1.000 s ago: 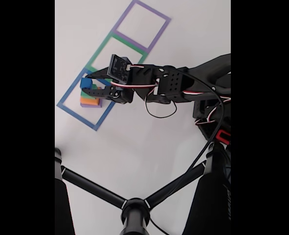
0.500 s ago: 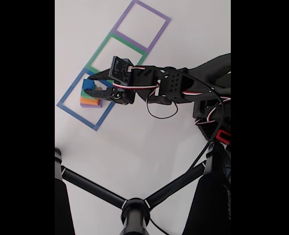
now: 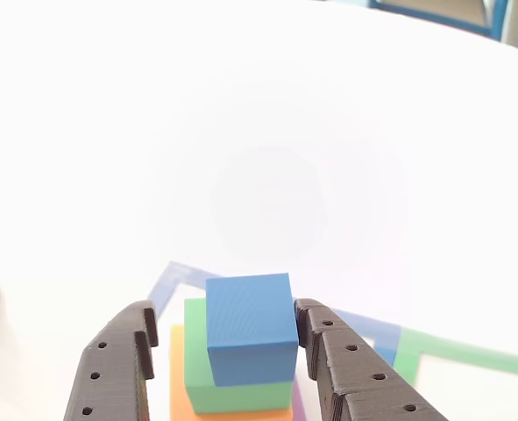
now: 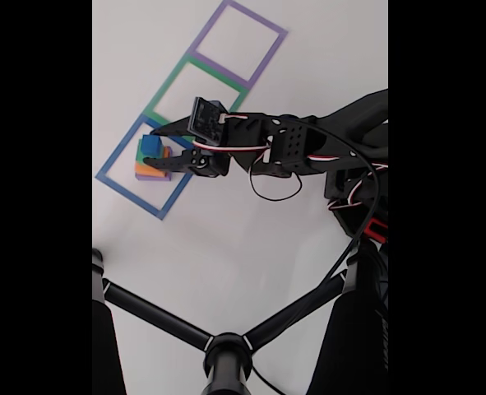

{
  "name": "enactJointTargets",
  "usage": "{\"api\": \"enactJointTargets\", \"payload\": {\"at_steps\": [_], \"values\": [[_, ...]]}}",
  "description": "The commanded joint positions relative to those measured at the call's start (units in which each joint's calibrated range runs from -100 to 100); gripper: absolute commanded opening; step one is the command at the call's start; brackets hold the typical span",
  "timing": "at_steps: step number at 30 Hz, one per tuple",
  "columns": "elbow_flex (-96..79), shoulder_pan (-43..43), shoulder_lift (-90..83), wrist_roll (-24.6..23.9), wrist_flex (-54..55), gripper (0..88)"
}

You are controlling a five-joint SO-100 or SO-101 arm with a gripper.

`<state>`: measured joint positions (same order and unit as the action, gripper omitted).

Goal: Tower of hanoi

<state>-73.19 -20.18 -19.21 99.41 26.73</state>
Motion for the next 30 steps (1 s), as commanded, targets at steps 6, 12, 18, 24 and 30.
{"api": "enactJointTargets", "payload": {"at_steps": [6, 12, 18, 24, 30], "values": [[0.6, -0.8, -1.2, 0.6, 2.2, 22.9], [3.2, -0.8, -6.8, 0.6, -3.2, 22.4], [14.0, 0.5, -12.2, 0.6, -19.0, 20.4], [30.6, 1.0, -17.0, 0.6, -42.4, 9.5], [45.3, 0.8, -21.9, 0.6, -65.9, 0.1]]}}
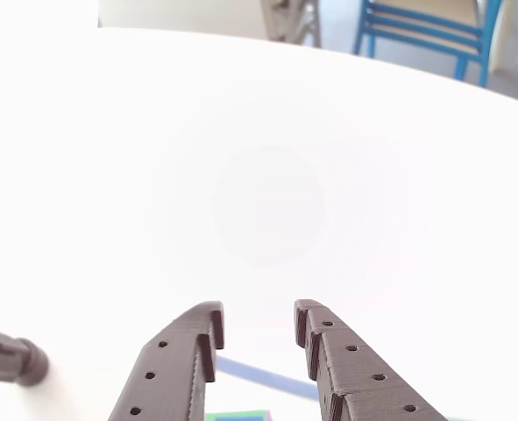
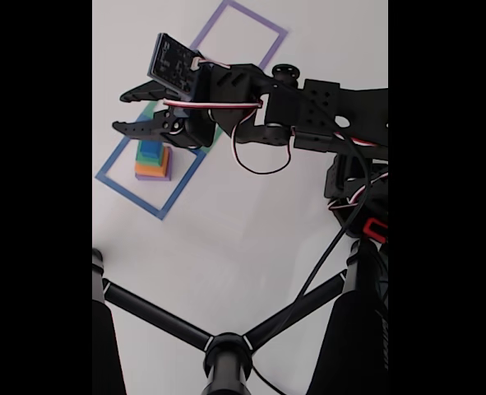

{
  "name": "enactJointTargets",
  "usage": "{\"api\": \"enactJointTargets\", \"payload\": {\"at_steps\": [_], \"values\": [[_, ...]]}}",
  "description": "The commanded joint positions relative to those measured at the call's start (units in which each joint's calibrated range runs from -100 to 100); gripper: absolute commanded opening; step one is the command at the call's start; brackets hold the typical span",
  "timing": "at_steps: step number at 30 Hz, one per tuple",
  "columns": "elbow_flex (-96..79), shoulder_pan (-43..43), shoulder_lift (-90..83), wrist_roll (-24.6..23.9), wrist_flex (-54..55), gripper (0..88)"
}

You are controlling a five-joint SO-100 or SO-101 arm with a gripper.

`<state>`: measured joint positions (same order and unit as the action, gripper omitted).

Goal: Tower of hanoi

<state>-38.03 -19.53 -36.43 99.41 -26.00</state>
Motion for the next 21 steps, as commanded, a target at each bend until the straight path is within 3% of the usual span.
{"api": "enactJointTargets", "payload": {"at_steps": [1, 5, 11, 16, 21], "values": [[11.9, 0.1, -5.3, 0.6, -16.3, 0.1], [17.6, 0.0, -8.2, -1.4, -27.3, 0.0], [16.9, -0.2, -15.9, -4.8, -33.1, 0.0], [11.0, 0.3, -20.9, -10.4, -31.2, 0.1], [-3.8, 1.4, -28.3, -17.0, -20.2, 0.0]]}}
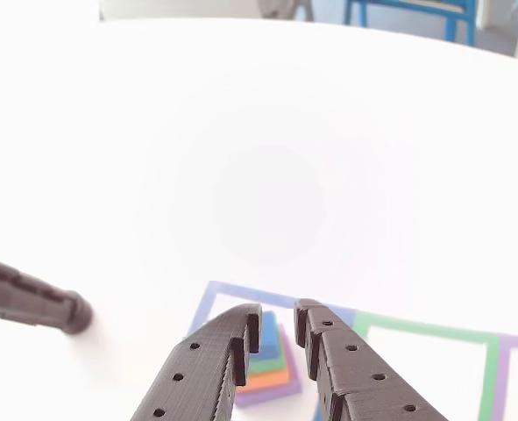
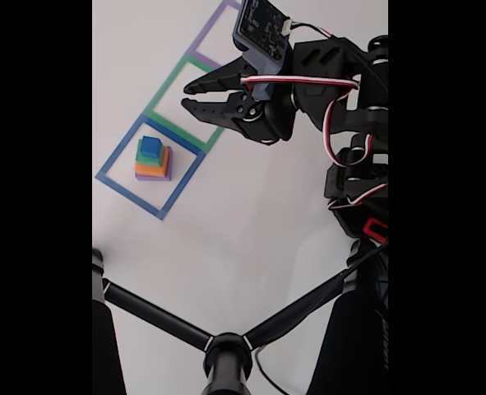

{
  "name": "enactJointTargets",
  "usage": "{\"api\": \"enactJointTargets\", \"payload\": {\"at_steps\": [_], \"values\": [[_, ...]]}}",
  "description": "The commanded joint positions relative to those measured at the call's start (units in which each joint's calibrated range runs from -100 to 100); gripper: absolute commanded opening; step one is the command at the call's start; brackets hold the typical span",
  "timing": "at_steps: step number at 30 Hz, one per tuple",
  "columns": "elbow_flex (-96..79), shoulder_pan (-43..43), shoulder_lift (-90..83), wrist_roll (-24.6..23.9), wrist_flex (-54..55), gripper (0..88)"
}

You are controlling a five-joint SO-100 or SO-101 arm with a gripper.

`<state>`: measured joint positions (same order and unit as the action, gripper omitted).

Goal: Tower of hanoi

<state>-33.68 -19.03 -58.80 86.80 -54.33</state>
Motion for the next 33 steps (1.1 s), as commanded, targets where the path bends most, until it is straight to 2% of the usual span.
{"api": "enactJointTargets", "payload": {"at_steps": [1, 5, 10, 13, 20, 25, 28, 33], "values": [[-11.3, 1.0, -7.6, -5.4, 10.5, 0.0], [-24.2, 1.1, -15.5, -11.5, 17.8, 0.0], [-37.0, 2.4, -25.5, -24.7, 22.4, 0.0], [-43.6, 3.9, -29.2, -30.9, 26.6, 0.0], [-54.8, 7.9, -34.5, -37.2, 34.1, 0.0], [-59.1, 9.4, -36.9, -46.1, 35.1, 0.0], [-61.0, 10.3, -38.5, -53.6, 35.1, 0.0], [-64.7, 12.9, -40.2, -61.4, 34.9, 0.0]]}}
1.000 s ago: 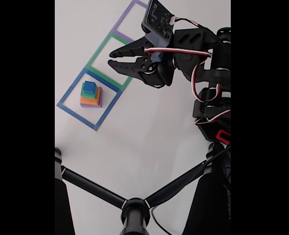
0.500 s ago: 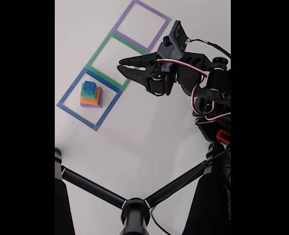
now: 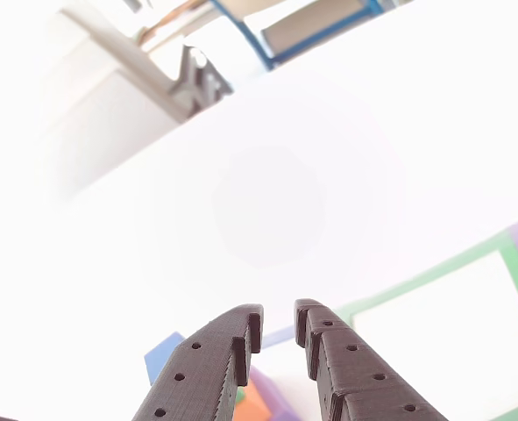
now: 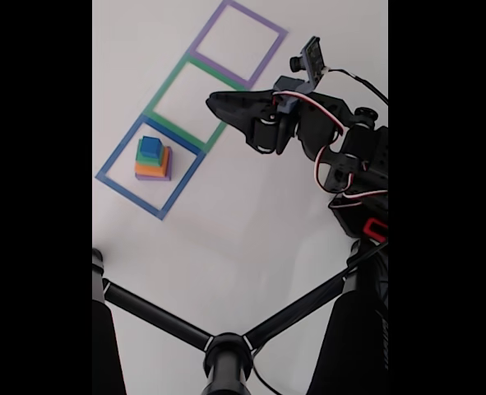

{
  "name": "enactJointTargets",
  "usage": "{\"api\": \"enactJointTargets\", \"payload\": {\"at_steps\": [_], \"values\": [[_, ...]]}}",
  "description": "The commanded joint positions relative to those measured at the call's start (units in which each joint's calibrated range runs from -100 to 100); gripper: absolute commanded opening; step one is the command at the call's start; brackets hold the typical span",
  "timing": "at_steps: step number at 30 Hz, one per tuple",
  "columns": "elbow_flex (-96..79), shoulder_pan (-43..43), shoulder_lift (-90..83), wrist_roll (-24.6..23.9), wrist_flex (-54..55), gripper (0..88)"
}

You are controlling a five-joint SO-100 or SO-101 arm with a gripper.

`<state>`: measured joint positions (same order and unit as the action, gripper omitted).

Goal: Tower of hanoi

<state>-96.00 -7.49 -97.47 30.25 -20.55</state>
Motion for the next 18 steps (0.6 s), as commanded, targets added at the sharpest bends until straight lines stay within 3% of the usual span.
{"api": "enactJointTargets", "payload": {"at_steps": [1, 8, 18], "values": [[-2.9, 1.9, -1.8, -6.8, 1.1, 0.0], [-3.6, 5.0, -2.5, -20.4, -5.3, 0.0], [-3.6, 5.7, -2.5, -35.6, -15.3, 0.0]]}}
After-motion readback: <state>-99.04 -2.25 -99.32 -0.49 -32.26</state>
